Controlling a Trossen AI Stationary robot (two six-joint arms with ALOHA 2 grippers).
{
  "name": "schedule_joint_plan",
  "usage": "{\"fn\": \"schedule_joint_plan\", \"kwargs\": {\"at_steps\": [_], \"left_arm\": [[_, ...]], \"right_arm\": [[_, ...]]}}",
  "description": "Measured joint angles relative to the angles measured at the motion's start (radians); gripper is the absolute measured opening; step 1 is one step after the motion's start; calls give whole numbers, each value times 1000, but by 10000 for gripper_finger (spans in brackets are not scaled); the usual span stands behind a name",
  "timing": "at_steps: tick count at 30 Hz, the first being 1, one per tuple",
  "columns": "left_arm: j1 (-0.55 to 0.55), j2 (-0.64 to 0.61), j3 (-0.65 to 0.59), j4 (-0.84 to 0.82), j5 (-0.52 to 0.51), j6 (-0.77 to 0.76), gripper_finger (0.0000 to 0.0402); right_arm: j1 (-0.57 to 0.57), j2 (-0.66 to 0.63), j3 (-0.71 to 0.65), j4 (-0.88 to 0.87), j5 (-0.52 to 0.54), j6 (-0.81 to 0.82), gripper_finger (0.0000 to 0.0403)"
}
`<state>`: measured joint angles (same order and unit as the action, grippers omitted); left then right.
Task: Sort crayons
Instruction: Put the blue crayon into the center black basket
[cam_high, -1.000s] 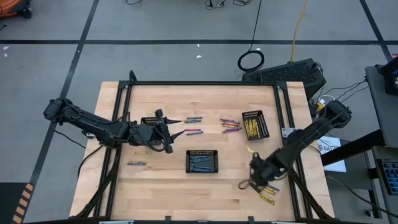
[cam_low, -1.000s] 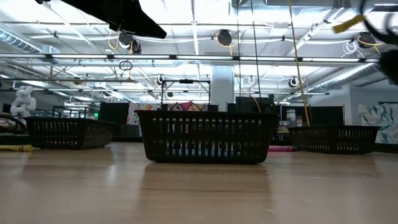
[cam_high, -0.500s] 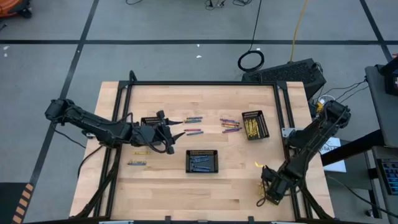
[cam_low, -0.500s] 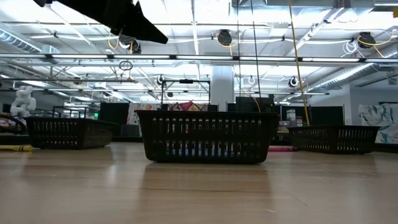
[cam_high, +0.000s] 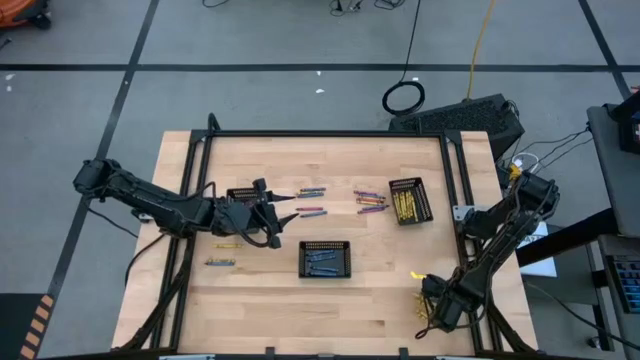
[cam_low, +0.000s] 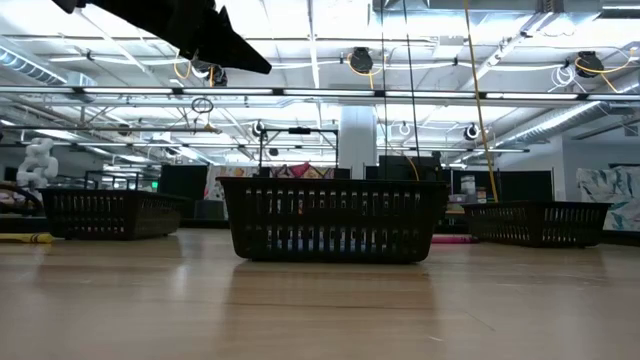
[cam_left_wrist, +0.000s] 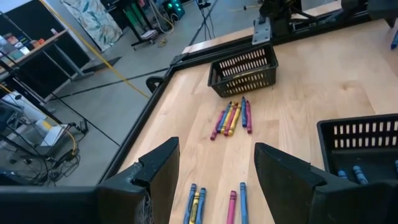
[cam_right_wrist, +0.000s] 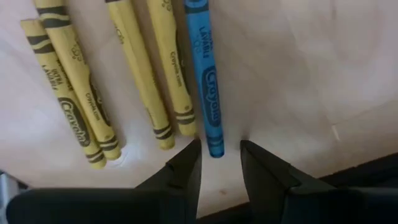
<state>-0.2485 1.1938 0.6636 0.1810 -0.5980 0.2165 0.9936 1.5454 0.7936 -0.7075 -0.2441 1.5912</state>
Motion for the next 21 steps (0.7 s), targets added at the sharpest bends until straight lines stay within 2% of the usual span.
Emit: {"fn": "schedule_joint_plan", "kwargs": {"at_steps": [5,12,17,21], "left_arm": [[0,0,0,0,0,0,212],[0,0,0,-1,0,0,212],[0,0,0,-1,0,0,212],[0,0,0,9,0,0,212]], "right_arm": [[0,1,0,-21,11,-5,79],[0,1,2,-61,29,45,8],[0,-15,-1,-92,44,113,7],[-20,-64,-1,-109,164,157,3]]}}
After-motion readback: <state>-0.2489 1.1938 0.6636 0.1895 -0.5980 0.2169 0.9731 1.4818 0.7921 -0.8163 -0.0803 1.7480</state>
